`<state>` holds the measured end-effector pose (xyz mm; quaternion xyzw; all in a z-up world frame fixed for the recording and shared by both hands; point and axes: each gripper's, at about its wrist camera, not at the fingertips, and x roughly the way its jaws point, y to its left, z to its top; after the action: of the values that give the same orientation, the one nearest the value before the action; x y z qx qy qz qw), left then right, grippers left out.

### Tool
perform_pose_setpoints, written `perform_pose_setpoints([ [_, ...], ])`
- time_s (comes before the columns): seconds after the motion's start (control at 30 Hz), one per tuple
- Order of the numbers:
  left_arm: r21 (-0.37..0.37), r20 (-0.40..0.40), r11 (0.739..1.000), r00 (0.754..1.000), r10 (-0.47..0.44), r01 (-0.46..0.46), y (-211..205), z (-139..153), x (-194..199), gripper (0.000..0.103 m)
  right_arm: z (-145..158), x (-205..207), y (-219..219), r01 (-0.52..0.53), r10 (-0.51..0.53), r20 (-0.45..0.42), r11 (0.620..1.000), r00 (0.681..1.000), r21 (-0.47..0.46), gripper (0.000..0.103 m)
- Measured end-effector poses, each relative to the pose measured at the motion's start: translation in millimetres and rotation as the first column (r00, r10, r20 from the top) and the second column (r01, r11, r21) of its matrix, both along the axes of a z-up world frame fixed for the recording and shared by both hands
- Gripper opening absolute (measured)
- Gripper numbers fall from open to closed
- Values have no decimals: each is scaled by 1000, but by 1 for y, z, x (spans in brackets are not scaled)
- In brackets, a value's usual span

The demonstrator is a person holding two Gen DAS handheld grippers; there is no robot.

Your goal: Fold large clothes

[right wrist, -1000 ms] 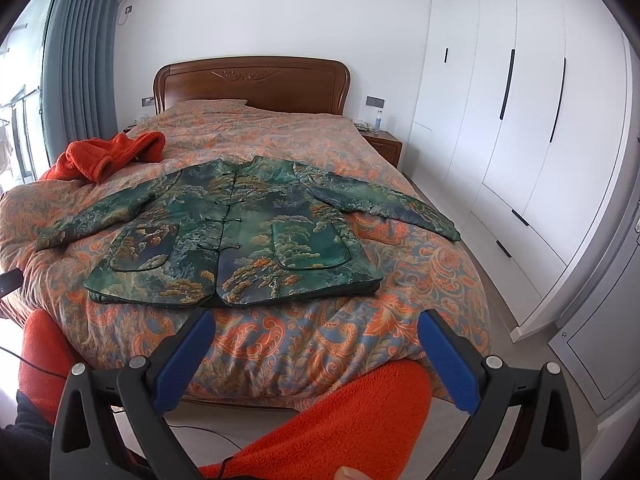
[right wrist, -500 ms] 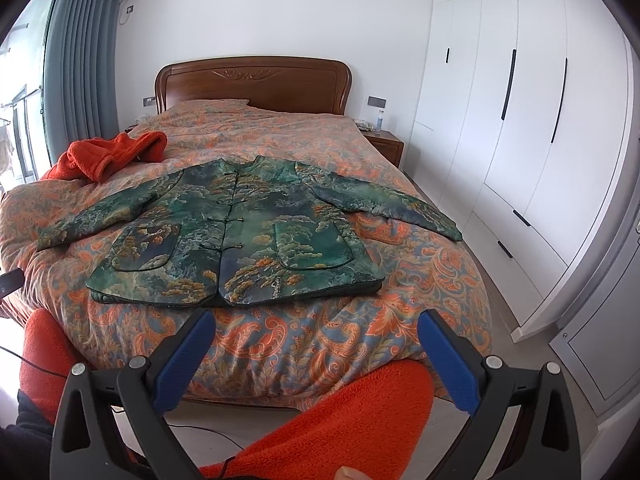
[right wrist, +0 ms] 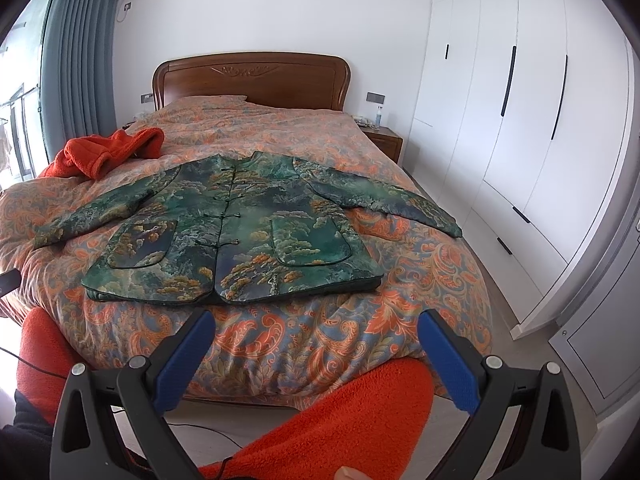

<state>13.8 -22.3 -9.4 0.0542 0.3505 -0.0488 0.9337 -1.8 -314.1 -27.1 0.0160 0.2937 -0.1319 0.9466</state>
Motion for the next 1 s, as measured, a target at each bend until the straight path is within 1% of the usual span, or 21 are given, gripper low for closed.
perform_pose_setpoints([
  [0.23, 25, 27, 1000, 999, 18, -19, -1, 3, 13, 103, -4, 5, -1, -6, 6, -3, 1000, 1000, 3, 103],
  [0.47, -9, 54, 999, 998, 33, -32, -6, 7, 37, 103, -6, 27, 2, -48, 48, 19, 999, 999, -3, 103],
  [0.6, 0, 86, 999, 995, 42, -43, -7, 10, 45, 103, 3, 44, 4, -95, 95, 69, 995, 993, -9, 103],
  [0.7, 20, 91, 998, 995, 50, -52, -6, 7, 52, 103, 11, 57, -5, -125, 121, 121, 992, 985, 25, 103],
  [0.77, 29, 84, 998, 995, 60, -62, -4, 4, 56, 103, 18, 63, -14, -137, 128, 168, 990, 977, 42, 103],
  [0.87, 15, 43, 997, 996, 76, -77, 0, -6, 63, 103, 27, 73, -33, -129, 109, 240, 989, 965, 68, 103],
  [0.93, 1, 12, 997, 997, 72, -72, 1, -13, 66, 103, 29, 84, -43, -130, 112, 244, 990, 963, 59, 103],
  [1.0, 5, -3, 997, 997, 82, -82, 1, -19, 69, 103, 23, 99, -50, -148, 136, 212, 988, 968, 43, 103],
])
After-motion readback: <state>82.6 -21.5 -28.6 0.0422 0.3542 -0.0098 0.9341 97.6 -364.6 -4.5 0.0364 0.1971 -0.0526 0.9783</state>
